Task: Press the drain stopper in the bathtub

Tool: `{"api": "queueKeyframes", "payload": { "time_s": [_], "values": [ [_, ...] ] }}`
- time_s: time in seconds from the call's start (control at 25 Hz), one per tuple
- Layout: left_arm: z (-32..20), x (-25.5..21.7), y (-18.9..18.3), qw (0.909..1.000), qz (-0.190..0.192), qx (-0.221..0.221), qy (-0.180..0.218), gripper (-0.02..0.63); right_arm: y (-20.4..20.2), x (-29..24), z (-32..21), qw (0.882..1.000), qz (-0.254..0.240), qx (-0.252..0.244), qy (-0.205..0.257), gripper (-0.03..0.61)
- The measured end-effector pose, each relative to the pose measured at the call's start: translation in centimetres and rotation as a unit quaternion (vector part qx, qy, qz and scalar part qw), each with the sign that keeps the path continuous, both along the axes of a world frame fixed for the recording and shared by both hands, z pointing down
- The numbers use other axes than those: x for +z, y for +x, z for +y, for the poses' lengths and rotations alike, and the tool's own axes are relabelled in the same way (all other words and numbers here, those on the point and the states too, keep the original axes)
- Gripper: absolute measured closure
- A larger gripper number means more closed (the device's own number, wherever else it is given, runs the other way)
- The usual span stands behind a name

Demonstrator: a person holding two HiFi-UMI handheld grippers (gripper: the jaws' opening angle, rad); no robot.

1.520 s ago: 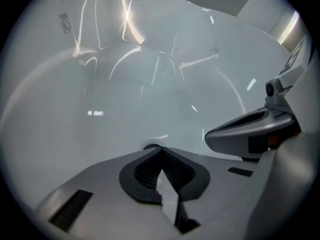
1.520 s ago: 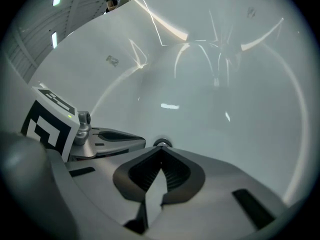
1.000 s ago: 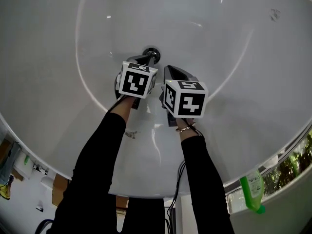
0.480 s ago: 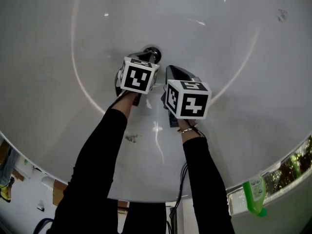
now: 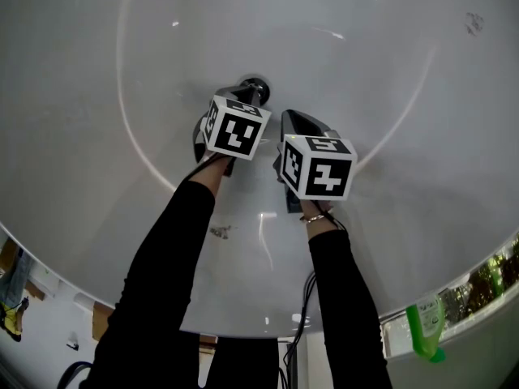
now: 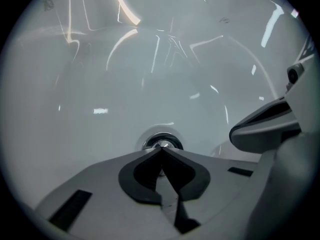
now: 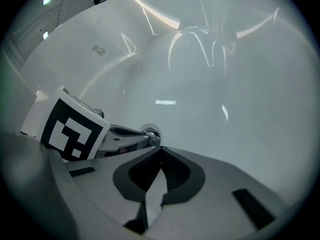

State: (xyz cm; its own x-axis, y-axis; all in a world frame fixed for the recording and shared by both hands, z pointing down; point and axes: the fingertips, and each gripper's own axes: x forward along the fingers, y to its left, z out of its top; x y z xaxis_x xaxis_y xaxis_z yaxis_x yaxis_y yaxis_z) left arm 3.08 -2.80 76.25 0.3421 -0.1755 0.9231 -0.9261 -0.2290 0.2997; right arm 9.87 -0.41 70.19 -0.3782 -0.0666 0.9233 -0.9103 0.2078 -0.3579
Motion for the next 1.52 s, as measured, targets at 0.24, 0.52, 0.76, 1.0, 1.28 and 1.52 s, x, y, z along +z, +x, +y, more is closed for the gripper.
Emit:
{"api": "queueKeyframes", "payload": {
  "time_s": [0.24,0.52,0.76,1.0,1.28,1.52],
  "values": [
    [0.0,0.5,0.1,0.9994,-0.004,0.018,-0.029,0.609,0.7,-0.1,0.0,1.0,0.009,0.005,0.001,0.577],
    [0.4,-1.0,0.1,0.9991,0.021,0.022,-0.028,0.609,0.3,-1.3,0.0,1.0,0.015,0.011,0.009,0.577],
    [0.4,-2.8,-0.2,0.999,0.033,0.021,-0.02,0.609,-0.2,-2.5,-0.1,0.999,0.011,0.028,0.015,0.577],
    [0.4,-6.2,-0.3,0.9987,0.04,0.032,-0.002,0.609,-0.2,-4.3,0.2,0.999,0.006,0.046,0.018,0.577],
    [-0.9,-11.4,-1.8,0.9982,0.039,0.038,0.025,0.609,-0.6,-7.7,-0.5,0.998,0.0,0.057,0.034,0.577],
    [-1.5,-14.2,-2.5,0.9977,0.044,0.039,0.034,0.609,-0.4,-9.5,-0.7,0.997,0.004,0.064,0.038,0.577]
  ]
}}
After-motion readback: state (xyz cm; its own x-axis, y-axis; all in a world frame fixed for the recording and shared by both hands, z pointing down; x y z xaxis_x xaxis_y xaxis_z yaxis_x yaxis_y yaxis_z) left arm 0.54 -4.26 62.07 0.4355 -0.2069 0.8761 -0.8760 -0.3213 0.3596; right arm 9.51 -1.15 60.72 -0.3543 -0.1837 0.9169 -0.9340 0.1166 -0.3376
